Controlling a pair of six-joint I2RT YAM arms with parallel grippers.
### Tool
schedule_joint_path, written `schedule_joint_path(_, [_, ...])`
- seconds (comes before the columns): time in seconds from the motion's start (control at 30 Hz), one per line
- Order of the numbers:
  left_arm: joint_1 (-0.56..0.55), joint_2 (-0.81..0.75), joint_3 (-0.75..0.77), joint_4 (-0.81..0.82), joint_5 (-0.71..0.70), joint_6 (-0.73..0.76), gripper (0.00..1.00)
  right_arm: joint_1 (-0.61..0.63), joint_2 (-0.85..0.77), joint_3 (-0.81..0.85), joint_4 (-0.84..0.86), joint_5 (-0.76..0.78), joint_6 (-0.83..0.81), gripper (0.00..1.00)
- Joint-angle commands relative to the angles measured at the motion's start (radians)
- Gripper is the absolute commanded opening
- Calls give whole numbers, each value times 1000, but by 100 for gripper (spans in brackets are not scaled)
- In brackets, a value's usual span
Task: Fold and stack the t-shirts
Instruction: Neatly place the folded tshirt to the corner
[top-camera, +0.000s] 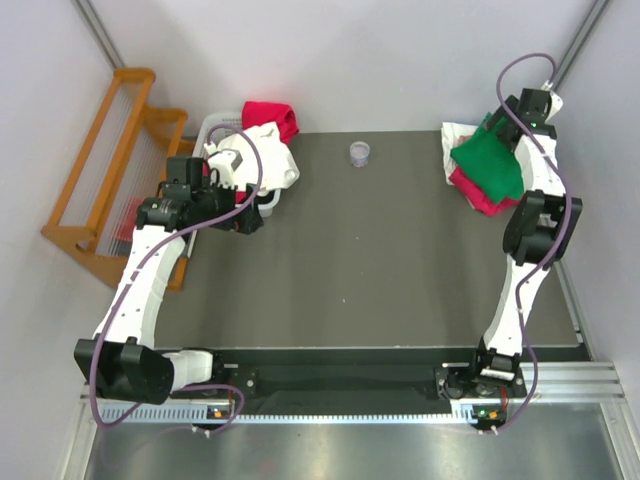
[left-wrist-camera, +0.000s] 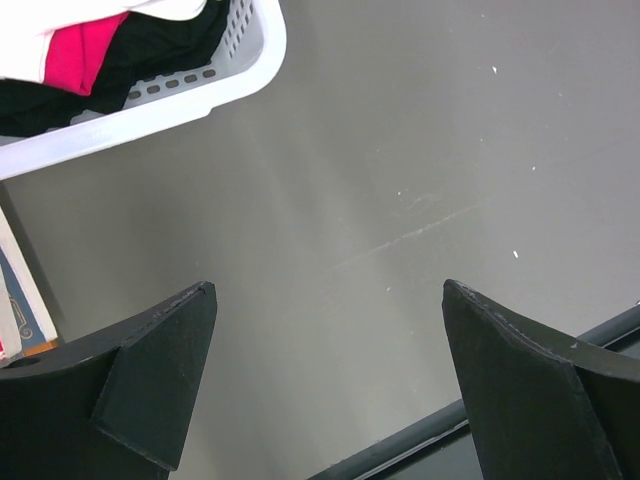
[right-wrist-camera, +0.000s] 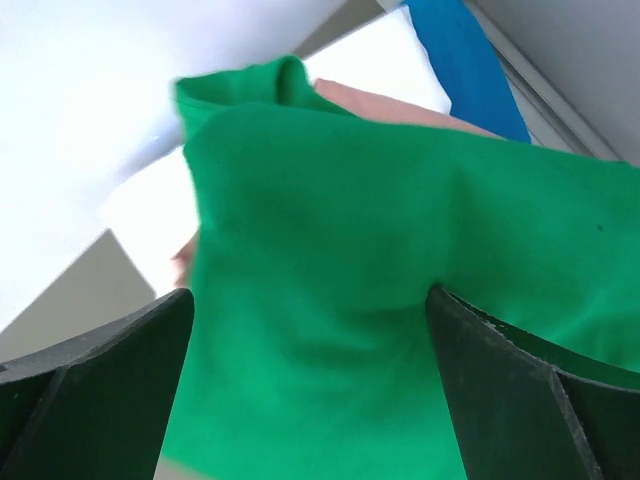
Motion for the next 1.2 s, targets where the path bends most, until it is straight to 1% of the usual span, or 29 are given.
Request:
schedule_joint_path(0.0, [12, -19, 11, -10, -26, 15, 99, -26, 72, 85, 66, -12, -11, 100])
schedule_joint_path(0.1, [16, -21, 11, -18, -37, 18, 99, -43, 142, 183, 15, -30, -4, 100])
schedule_joint_path(0.13, [18, -21, 12, -20, -40, 18, 99, -44, 158, 192, 9, -31, -3, 100])
schedule_joint_path(0.27, [25, -19, 17, -21, -31, 10, 99, -52, 167, 165, 3, -41, -14, 100])
schedule_joint_path(0.33, [25, -18, 23, -23, -24, 6, 99, -55, 192, 163, -29, -46, -17, 100])
schedule_joint_path(0.43, [27, -16, 40, -30, -15, 1, 99, -63, 195, 114, -37, -70, -18, 100])
schedule_joint_path(0.5, [27, -19, 54, -36, -11, -3, 99, -64, 184, 50, -31, -83, -17, 100])
schedule_joint_path(0.67, [27, -38, 71, -41, 6, -13, 99, -60, 104, -117, 5, -89, -26, 100])
schedule_joint_path(0.83, [27, -70, 60, -36, 6, -17, 99, -60, 40, -164, -12, -75, -55, 100])
schedule_joint_path(0.9, [27, -76, 54, -32, 2, -17, 99, -60, 5, -185, -3, -93, -49, 100])
schedule_joint_path(1.03, [28, -82, 58, -36, 9, -20, 99, -41, -112, -178, 30, -199, -34, 100])
schedule_joint_path(1.1, [28, -88, 60, -35, 9, -17, 99, -26, -158, -170, 46, -274, -53, 100])
schedule_joint_path(1.17, [28, -94, 60, -35, 0, -16, 99, 3, -233, -161, 57, -316, -75, 100])
